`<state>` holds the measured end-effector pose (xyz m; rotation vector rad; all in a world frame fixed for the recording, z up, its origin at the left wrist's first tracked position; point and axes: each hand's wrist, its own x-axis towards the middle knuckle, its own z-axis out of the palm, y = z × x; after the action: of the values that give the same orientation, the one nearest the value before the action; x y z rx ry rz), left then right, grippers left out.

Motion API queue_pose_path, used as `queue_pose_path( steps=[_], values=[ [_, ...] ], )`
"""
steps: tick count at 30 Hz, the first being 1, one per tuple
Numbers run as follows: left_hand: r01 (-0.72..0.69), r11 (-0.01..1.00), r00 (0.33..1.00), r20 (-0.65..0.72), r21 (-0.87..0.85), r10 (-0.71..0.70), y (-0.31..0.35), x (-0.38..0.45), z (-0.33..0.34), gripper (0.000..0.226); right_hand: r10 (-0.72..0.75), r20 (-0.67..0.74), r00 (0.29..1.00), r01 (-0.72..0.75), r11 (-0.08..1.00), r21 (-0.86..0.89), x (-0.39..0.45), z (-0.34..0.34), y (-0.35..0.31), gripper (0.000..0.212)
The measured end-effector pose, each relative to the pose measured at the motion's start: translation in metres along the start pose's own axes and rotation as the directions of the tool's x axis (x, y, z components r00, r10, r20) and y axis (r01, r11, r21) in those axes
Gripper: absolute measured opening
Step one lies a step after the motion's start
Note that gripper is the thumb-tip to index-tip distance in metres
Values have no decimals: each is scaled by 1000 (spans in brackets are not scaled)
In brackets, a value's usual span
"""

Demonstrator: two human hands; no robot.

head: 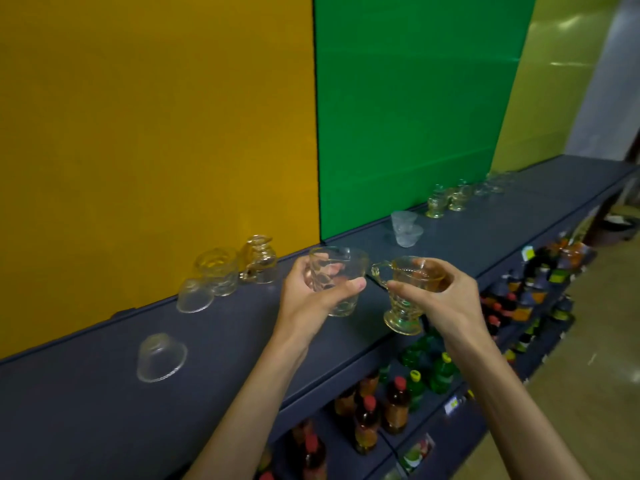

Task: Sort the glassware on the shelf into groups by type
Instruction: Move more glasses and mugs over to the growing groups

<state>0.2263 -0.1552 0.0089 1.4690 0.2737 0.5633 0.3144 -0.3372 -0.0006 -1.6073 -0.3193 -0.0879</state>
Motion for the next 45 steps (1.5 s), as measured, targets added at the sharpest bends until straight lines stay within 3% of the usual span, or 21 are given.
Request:
queue_pose_path(
  steps=[14, 19, 23, 36, 39, 45],
  values=[
    [-4, 1000, 1000, 4, -1, 4, -24, 27, 272, 55, 10, -133, 991, -12, 1000, -10, 85, -266, 52, 61],
    [-34, 999, 997, 70, 21, 33, -37, 50, 353, 57, -7, -199, 980, -4, 999, -55, 119, -331, 72, 56],
    [-34, 999, 996, 78, 35, 31, -52, 80, 409, 72, 0, -199, 980, -22, 994, -108, 157, -371, 97, 59],
    [-63, 997, 997, -34, 42, 64, -97, 245, 553, 62, -44, -71, 997, 25, 968, -251, 373, -442, 143, 62],
    [-81, 995, 993, -77, 63, 86, -100, 279, 569, 61, -55, -34, 998, 45, 970, -238, 424, -444, 153, 70],
    [-62, 987, 976, -197, 147, 91, -110, 322, 569, 71, -52, 111, 992, 74, 977, -200, 497, -415, 172, 60]
  ],
)
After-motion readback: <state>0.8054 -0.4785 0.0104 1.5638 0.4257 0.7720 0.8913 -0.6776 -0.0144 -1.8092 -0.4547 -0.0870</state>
